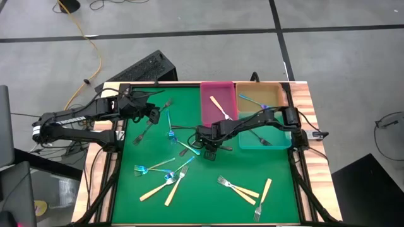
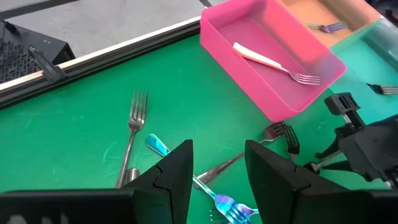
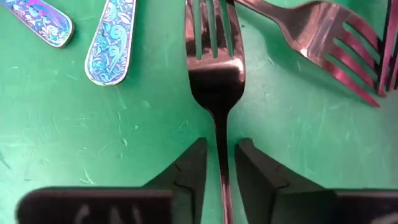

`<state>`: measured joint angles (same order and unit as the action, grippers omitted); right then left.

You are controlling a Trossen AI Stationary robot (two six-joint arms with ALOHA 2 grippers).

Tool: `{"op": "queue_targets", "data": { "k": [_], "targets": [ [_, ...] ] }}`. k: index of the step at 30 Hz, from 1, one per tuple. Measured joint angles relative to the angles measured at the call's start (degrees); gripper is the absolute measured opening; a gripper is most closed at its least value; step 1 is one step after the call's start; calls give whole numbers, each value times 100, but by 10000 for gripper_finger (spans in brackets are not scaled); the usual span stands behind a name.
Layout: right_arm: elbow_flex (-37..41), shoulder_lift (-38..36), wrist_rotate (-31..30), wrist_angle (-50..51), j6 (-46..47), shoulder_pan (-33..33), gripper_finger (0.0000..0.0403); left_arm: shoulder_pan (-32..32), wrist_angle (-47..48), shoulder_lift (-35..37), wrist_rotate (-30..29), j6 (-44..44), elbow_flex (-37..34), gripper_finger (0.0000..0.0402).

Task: Sort silverware by color (type)
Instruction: Put the black fork into the blue bin

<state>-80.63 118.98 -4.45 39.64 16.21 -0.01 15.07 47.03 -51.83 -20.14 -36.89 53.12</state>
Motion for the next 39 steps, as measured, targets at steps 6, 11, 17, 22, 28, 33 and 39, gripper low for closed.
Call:
{"op": "queue_targets", "data": {
  "k": [6,11,17,22,28,33,39],
  "targets": [
    [7,2,11,25,237,0,52,0,2,0,2,-1,0,129],
    [-1,4,18,45,330,28,24,0,1,0,2,24,0,129],
    [-302,35,55,177,345,48,27,0,2,0,13,41,0,129],
    [-638,66,57,358,343,27,26,0,2,0,17,62,0,129],
    [-867,55,20,559,345,22,27,0,2,0,15,66,0,129],
    [-871,51,20,640,387,60,27,0,3,0,13,67,0,129],
    [-874,42,12,685,391,191,27,0,4,0,9,216,0,129]
  ]
}}
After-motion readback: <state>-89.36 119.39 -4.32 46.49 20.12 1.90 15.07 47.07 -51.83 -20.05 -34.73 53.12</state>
